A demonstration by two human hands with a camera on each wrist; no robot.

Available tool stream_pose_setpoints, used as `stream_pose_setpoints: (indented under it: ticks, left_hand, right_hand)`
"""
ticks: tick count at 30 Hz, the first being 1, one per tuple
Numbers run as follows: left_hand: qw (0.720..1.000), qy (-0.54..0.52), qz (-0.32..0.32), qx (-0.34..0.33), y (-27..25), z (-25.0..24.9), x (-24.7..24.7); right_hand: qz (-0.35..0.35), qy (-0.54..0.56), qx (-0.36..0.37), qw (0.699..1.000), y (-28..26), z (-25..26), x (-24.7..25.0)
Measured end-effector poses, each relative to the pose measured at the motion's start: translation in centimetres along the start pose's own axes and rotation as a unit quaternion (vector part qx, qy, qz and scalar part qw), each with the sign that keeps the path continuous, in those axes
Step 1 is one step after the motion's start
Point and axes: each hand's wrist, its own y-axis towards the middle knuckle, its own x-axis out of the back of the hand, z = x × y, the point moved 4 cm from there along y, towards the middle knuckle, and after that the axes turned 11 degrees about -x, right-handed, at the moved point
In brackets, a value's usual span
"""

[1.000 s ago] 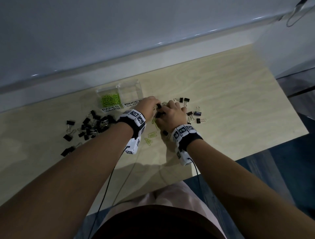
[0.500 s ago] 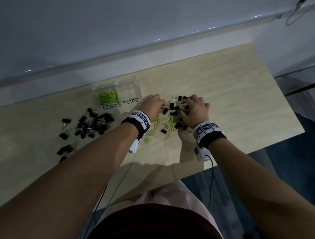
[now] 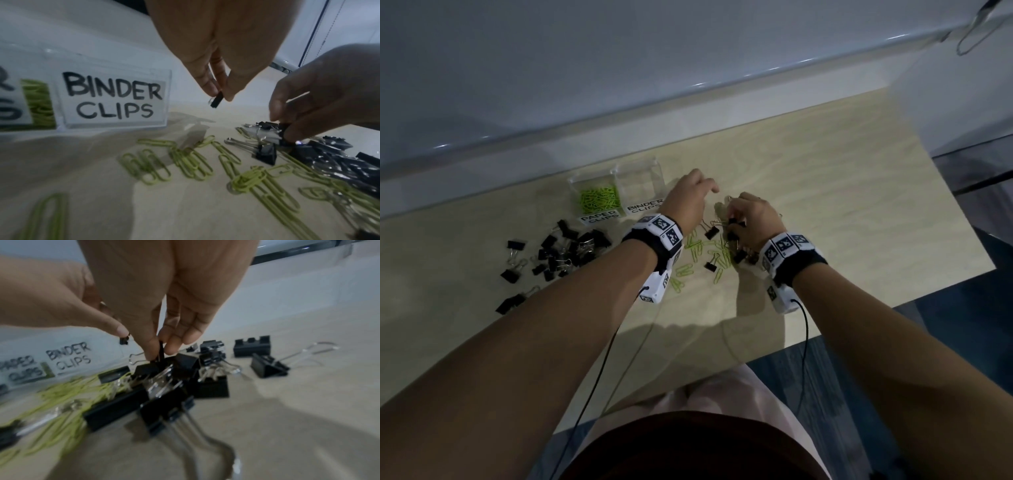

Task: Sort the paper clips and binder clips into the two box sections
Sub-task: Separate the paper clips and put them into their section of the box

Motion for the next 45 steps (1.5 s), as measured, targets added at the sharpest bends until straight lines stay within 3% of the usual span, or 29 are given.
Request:
stream_pose_setpoints:
  ticks: [3,6,9,13,16,19,23,31,33,40,42,45]
  left_hand:
    - [0.999,0.035,0.018,-0.019,0.6,-0.3,-0.2]
    - [0.996,0.028,0.082,-0.024,-0.2,0.0,-1.3]
    - [0.986,0.02,0.164,-0.017,-1.2,0.2,-2.6]
    - [0.985,0.025,0.17,-0.033,-1.0,-0.6,-2.5]
    - [0.982,0.051,0.172,-0.057,-1.2,-1.1,-2.5]
    - [0.977,0.063,0.194,-0.062,-1.7,-1.1,-2.7]
    - [0.981,0.037,0.185,-0.037,-2.1,-0.6,-2.5]
    - [0.998,0.042,0.048,-0.018,-0.7,-1.4,-0.5]
    - [0.996,0.049,0.064,-0.038,-0.6,-2.3,-0.6]
    - [0.969,0.068,0.219,-0.088,-3.3,-6.1,-5.5]
    - [0.966,0.085,0.227,-0.086,-3.6,-6.2,-6.2]
    - [0.978,0.056,0.185,-0.074,-3.5,-6.2,-5.9]
  right_hand:
    - [-0.054,0.089,-0.056,0.993,-0.1,-1.7,1.4]
    - [-0.105,0.153,-0.132,0.974,-0.4,-4.1,3.0]
    - [-0.115,0.118,-0.165,0.972,-1.0,-6.0,3.1]
    - [-0.105,-0.018,-0.049,0.993,-2.0,-4.0,1.9]
    - [-0.036,-0.115,0.026,0.992,-2.4,-1.7,0.9]
    - [0.038,-0.178,0.037,0.983,-2.4,-1.0,0.3]
    - [0.061,-0.226,0.04,0.971,-2.1,-1.0,0.5]
    - [-0.001,-0.178,0.019,0.984,-2.8,-3.1,2.1]
    - [-0.019,-0.167,-0.001,0.986,-3.1,-4.2,2.4]
    - [-0.073,-0.104,-0.099,0.987,-4.7,-7.6,2.5]
    - [-0.098,-0.079,-0.109,0.986,-5.4,-7.7,2.3]
    - [-0.13,-0.049,-0.091,0.986,-6.6,-6.9,1.4]
